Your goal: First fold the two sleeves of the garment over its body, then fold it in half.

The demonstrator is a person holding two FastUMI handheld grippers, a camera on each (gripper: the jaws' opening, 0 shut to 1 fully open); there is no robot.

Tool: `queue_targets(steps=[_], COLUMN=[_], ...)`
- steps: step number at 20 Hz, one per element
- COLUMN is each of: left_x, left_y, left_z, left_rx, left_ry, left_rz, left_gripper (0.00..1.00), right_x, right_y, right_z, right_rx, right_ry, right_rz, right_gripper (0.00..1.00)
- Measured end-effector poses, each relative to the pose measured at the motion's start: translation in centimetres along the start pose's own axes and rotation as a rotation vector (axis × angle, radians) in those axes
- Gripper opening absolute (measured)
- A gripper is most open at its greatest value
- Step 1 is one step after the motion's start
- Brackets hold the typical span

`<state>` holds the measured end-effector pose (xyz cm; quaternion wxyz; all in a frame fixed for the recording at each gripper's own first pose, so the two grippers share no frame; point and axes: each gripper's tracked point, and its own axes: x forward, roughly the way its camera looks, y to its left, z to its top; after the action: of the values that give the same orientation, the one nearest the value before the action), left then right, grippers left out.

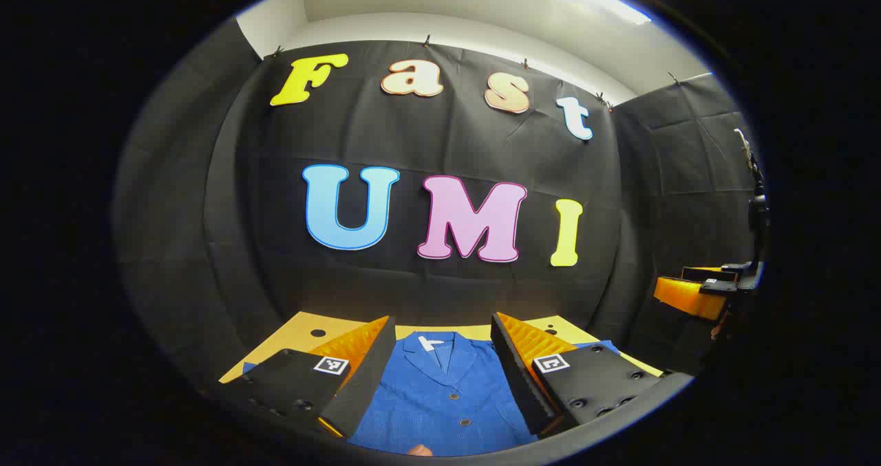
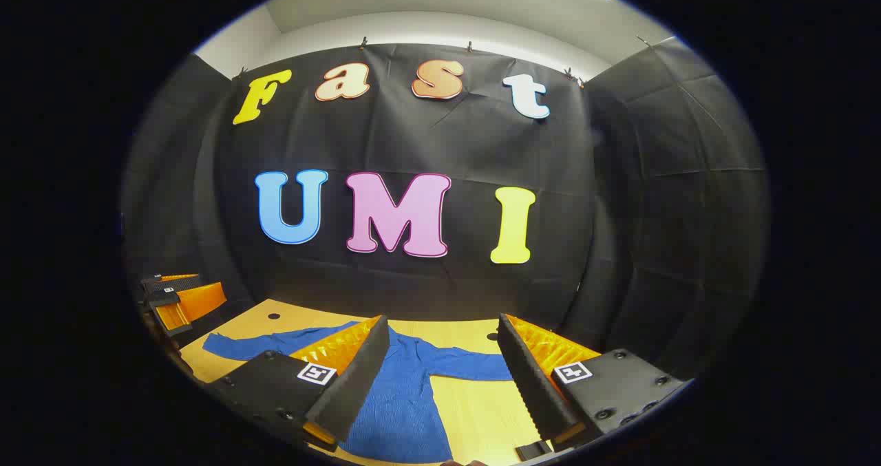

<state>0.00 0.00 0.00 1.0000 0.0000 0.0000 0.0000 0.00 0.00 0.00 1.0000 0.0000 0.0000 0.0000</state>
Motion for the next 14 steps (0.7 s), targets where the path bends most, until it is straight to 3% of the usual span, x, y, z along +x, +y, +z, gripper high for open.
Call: queue_targets(steps=[9,11,13,14], left_x=[0.55,0.63,0.62,0.57], left_y=[-0.13,0.11,0.55,0.72], left_z=[-0.04,-0.23,-0.36,-0.51], left_rx=[0.010,-0.004,-0.007,-0.004], left_ry=[0.005,0.012,0.016,0.020], left_rz=[-0.015,-0.010,0.000,0.005], left_gripper=[0.80,0.80,0.80,0.80], right_x=[0.48,0.33,0.21,0.25], right_y=[-0.61,-0.73,-0.93,-0.91], right_z=[-0.69,-0.64,-0.67,-0.69], right_rx=[0.010,0.011,0.010,0.011], right_ry=[0.015,0.014,0.011,0.011], right_rz=[-0.029,-0.032,-0.038,-0.039], right_gripper=[0.94,0.99,0.94,0.99])
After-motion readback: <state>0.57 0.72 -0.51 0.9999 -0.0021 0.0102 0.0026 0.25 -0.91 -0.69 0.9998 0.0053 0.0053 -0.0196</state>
